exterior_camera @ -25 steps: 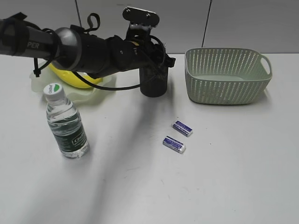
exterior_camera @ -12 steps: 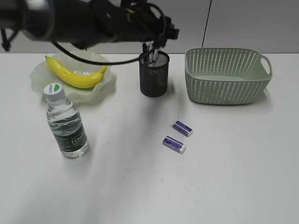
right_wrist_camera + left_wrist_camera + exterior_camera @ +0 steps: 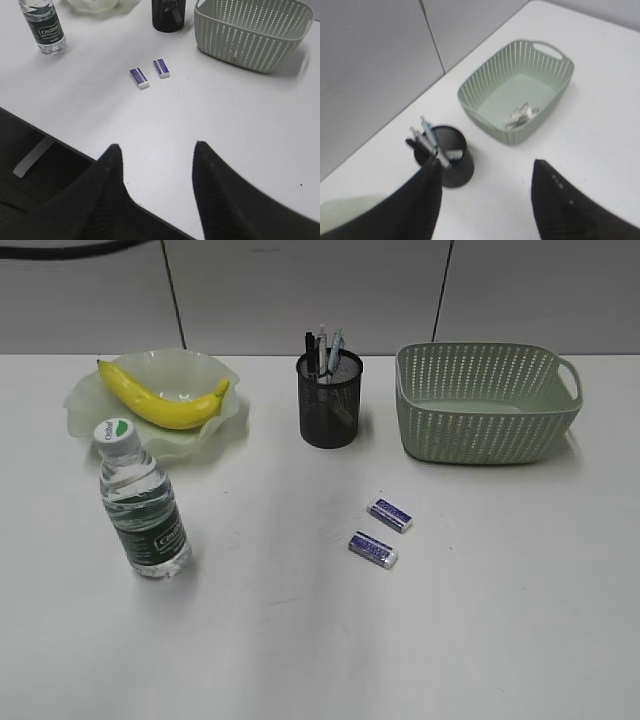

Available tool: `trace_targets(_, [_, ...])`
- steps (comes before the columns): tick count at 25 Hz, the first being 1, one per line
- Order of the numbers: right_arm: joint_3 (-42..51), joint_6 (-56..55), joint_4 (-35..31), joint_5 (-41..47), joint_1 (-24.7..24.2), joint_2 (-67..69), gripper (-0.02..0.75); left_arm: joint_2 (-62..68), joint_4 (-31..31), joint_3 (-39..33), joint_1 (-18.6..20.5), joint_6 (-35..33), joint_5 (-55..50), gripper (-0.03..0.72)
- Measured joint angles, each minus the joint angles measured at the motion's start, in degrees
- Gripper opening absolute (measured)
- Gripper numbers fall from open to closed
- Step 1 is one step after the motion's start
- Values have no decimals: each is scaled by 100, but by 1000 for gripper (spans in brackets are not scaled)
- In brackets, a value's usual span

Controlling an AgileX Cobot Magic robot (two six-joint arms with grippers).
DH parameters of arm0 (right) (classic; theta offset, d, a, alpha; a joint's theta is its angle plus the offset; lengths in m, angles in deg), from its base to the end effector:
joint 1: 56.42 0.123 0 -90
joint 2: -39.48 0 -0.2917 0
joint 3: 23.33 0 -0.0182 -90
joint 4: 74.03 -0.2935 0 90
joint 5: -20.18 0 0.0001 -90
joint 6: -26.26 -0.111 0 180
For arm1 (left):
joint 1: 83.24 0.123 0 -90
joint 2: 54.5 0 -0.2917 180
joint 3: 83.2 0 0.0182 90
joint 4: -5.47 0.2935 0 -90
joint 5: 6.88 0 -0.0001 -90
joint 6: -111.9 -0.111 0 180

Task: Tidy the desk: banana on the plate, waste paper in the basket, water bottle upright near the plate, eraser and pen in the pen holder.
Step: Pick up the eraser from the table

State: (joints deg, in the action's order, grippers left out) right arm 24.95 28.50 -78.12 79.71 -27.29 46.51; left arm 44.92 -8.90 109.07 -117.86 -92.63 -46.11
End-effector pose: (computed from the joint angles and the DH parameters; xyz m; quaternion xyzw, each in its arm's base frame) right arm 0.0334 0.0264 0.2942 -0.2289 0.8104 0.1598 0.5151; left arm 0.3433 -0.2582 0.3798 0.3929 0.7952 -0.1532 0.4357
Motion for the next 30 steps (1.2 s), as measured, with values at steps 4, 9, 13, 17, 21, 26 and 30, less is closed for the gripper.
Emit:
trace_targets(4, [0, 0, 0, 0, 0, 0, 369, -874, 1223, 18, 39, 1164, -1759, 426])
trace_targets(9, [0, 0, 0, -5, 0, 0, 370, -1815, 1860, -62, 53, 2087, -2971, 382])
trace_targets(13, [0, 0, 0, -5, 0, 0, 370, -2888, 1833, -683, 53, 2304, -3020, 341])
trace_targets(17, [0, 0, 0, -5, 0, 0, 369, -4173, 1807, -1871, 53, 2400, -3031, 335])
trace_targets(21, [0, -5, -4, -5, 0, 0, 369, -5396, 1773, -3436, 53, 2453, -3004, 334])
trace_targets(26, [0, -5, -4, -5, 0, 0, 369, -6826, 1617, -5298, 53, 2453, -2425, 334])
trace_targets(30, [0, 1, 8, -5, 0, 98, 370, -7607, 1537, -5821, 53, 2453, -2189, 333])
